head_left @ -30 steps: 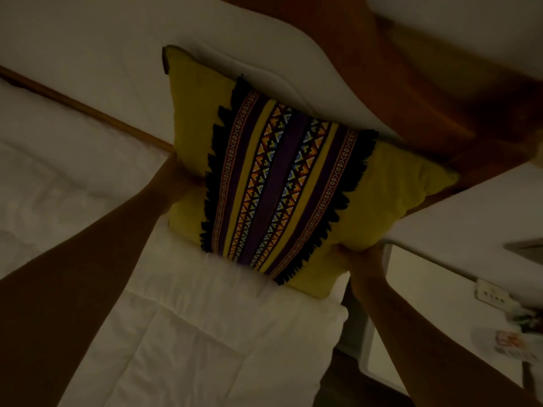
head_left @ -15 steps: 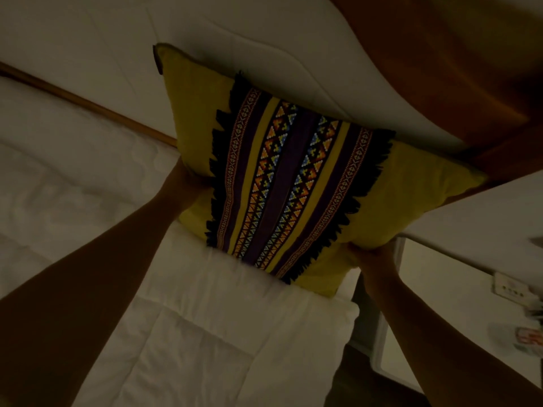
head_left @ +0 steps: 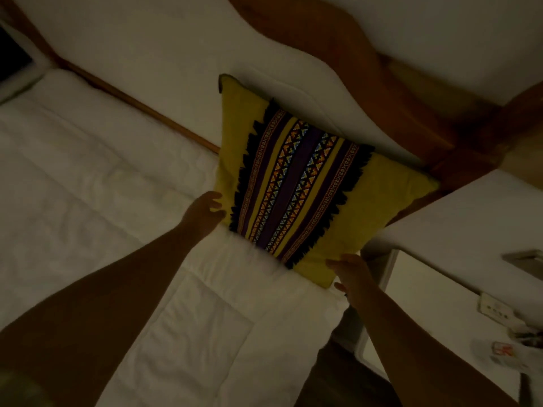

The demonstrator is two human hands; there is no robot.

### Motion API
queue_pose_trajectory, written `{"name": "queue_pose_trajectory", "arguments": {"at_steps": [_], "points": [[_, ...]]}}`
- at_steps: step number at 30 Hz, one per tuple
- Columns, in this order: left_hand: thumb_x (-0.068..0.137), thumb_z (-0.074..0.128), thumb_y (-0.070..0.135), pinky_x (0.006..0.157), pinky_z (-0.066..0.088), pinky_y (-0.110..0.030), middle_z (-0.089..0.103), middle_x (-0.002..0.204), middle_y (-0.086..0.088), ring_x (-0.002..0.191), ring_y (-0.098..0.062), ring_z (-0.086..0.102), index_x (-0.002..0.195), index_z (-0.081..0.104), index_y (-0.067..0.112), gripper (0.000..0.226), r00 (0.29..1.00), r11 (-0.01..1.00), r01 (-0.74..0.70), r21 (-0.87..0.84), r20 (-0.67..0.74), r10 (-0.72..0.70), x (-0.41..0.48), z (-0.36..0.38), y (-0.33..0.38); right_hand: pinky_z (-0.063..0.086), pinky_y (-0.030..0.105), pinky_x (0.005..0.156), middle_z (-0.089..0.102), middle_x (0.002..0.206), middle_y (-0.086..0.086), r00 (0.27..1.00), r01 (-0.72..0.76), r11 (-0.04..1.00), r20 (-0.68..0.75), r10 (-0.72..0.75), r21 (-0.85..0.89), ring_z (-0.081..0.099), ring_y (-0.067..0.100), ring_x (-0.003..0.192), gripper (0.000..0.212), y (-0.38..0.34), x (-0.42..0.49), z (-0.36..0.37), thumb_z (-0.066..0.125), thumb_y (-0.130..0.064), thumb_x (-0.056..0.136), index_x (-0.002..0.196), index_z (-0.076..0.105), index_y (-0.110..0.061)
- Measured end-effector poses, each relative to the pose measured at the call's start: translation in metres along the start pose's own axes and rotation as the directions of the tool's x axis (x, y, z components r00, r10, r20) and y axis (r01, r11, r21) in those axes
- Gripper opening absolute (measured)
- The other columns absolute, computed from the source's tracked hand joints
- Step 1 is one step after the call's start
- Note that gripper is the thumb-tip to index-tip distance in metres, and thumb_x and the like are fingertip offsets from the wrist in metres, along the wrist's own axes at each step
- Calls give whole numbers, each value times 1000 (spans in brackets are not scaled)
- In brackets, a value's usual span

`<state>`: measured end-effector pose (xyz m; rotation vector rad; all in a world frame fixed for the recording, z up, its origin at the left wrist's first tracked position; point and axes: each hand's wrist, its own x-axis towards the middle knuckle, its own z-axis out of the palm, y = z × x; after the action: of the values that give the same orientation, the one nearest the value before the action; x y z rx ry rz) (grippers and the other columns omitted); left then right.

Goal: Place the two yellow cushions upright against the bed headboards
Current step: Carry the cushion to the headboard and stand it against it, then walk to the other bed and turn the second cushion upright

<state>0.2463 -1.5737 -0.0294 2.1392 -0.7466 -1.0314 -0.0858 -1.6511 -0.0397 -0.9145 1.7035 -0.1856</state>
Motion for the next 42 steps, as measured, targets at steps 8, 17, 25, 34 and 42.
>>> {"name": "queue_pose_trajectory", "arguments": {"at_steps": [8,17,25,34,42], "points": [[85,74,21,69,49,-22,63,113,-8,90,-17,59,127,57,17,46,998,991,39,131,39,-44,-135,-18,-11,49,42,87,56,106,11,908,373,850,335,-251,-373,56,28,100,34,-33,-81,48,74,-15,84,111,55,-7],[87,69,32,79,41,-19,62,125,-5,91,-11,54,131,55,20,47,937,947,296,128,-231,-262,-326,-9,-76,50,40,96,63,119,9,572,807,340,780,-253,-482,61,24,108,53,9,-163,89,76,-30,84,127,54,-9],[88,66,39,99,48,-35,61,129,-4,116,-22,58,132,53,20,50,683,839,537,-89,-537,-495,-503,34,-115,44,22,78,63,125,6,203,974,-89,977,-64,-209,62,18,102,53,83,-253,106,73,-40,84,127,54,-16],[89,65,38,99,48,-38,62,128,-7,114,-25,59,134,52,17,51,331,638,642,-425,-598,-730,-719,110,-184,44,25,79,65,115,3,-55,966,-232,968,247,114,59,15,94,44,235,-393,120,74,-39,83,119,59,-17],[88,65,35,98,48,-32,60,133,-5,118,-21,59,135,53,19,51,148,470,602,-646,-488,-860,-903,169,-278,51,31,86,63,115,2,-146,897,-301,860,489,324,61,17,98,45,429,-523,124,73,-39,85,120,58,-17]]}}
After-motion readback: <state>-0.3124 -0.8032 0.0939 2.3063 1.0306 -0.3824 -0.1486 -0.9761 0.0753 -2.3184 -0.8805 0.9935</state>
